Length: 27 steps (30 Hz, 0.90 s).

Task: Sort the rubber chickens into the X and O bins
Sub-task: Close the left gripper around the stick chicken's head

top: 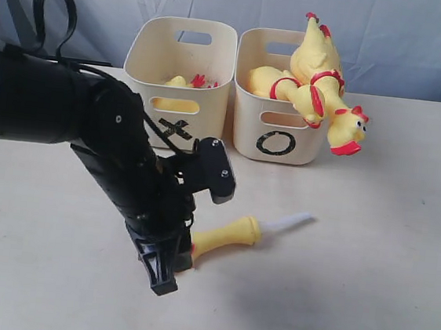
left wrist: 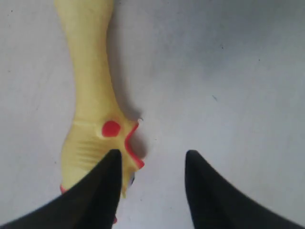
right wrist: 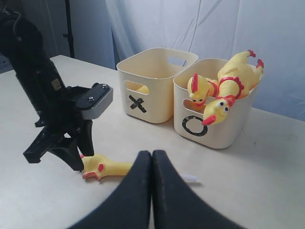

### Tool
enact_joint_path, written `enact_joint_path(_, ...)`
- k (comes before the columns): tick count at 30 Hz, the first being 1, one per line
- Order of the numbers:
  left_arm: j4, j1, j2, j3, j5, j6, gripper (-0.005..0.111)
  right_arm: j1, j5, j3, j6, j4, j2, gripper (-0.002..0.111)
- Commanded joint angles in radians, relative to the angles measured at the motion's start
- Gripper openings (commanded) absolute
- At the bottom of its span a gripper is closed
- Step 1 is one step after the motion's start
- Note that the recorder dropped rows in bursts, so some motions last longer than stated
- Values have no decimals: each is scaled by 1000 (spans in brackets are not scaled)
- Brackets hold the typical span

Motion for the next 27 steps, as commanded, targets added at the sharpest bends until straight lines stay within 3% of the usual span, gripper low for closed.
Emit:
enact_joint_path(1,-7,-6,17,1,-64,2,56,4,-10,4,0,-5,-5,-1)
enact_joint_path(8,1,-6,31,1,-163,2,60,4,-10,4,0,-5,-5,-1)
enact_joint_path(27,93,-6,175,1,-210,-5,60,4,-10,4,0,-5,-5,-1)
